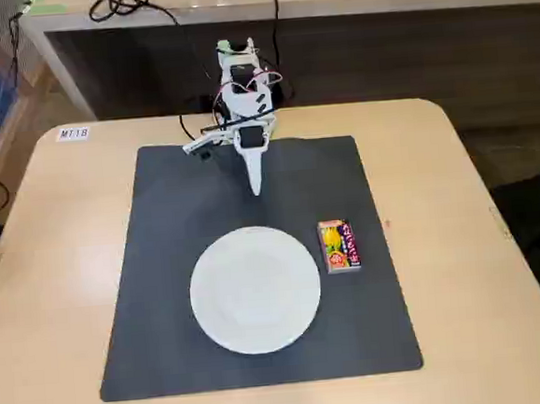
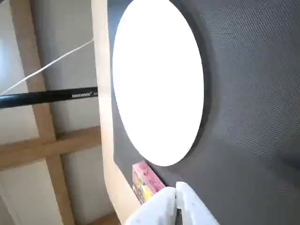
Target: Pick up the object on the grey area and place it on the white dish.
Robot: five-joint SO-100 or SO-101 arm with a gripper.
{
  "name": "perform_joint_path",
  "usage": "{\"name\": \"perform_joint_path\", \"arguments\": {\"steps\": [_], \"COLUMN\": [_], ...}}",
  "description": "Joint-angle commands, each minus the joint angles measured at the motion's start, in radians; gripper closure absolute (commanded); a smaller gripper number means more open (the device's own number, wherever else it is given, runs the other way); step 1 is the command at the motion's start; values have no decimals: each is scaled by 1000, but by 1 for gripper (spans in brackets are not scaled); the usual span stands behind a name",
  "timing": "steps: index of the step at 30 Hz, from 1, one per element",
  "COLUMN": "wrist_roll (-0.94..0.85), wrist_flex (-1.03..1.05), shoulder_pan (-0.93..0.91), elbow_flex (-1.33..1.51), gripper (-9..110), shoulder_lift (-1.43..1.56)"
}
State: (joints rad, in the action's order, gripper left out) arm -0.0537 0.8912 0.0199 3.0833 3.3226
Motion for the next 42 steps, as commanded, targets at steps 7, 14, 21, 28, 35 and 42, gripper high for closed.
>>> {"name": "perform_joint_path", "arguments": {"steps": [7, 14, 21, 28, 35, 42], "wrist_roll": [-41, -81, -232, -460, -721, -873], "wrist_flex": [-6, -8, -11, 21, 117, 133], "shoulder_pan": [-97, -91, -55, 61, 230, 348], "elbow_flex": [-273, -336, -727, -1089, -1308, -1436], "gripper": [102, 102, 102, 102, 102, 102], "shoulder_lift": [-341, -388, -813, -1167, -1424, -1611]}}
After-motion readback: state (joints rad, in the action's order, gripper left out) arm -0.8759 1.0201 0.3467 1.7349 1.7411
